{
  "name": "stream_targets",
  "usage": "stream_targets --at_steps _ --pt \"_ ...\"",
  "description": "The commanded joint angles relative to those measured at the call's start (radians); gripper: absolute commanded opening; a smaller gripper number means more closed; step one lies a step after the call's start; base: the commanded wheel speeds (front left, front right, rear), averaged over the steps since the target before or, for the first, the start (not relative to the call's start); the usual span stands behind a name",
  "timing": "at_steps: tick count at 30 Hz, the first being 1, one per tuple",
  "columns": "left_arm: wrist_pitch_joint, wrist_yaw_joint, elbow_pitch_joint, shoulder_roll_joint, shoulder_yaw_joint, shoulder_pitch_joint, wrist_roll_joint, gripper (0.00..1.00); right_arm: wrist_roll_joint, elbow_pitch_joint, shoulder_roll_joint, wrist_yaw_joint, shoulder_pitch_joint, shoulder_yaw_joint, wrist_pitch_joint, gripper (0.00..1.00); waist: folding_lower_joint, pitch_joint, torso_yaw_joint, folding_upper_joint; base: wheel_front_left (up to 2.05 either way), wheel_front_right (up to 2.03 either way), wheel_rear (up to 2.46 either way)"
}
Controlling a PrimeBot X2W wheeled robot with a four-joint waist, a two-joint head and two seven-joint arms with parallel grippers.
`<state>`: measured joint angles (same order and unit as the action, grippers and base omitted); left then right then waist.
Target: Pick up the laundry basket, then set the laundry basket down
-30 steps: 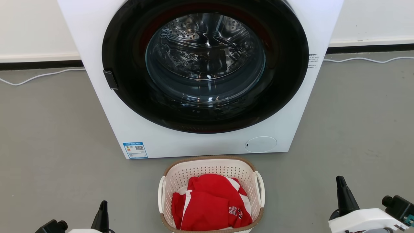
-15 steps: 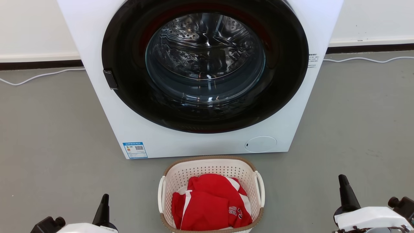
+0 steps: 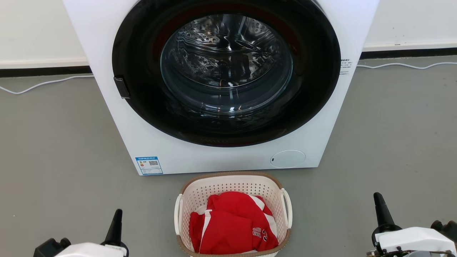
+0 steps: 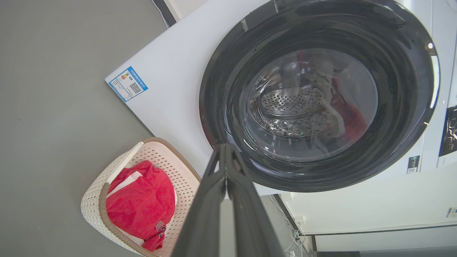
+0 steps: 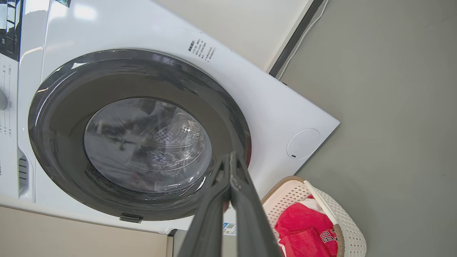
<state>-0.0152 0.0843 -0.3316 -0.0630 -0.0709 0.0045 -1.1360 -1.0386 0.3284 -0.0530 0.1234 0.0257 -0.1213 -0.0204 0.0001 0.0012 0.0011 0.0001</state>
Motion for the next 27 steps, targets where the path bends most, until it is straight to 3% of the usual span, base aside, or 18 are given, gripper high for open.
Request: stream_targets --at_steps 1,27 --pt "0.009 0.013 0.032 -0.005 -0.025 -0.066 -0.036 0.00 -0.041 -0.039 -0.007 0.005 0.058 0.014 0.014 0.00 0.0000 0.000 0.000 -0.0001 0.00 0.00 0.00" --pt "0.089 0.035 0.068 0.007 -0.037 -0.097 -0.326 0.00 -0.392 -0.069 -0.001 0.007 0.074 0.010 0.094 0.00 0.0000 0.001 -0.001 -0.0001 0.00 0.00 0.00"
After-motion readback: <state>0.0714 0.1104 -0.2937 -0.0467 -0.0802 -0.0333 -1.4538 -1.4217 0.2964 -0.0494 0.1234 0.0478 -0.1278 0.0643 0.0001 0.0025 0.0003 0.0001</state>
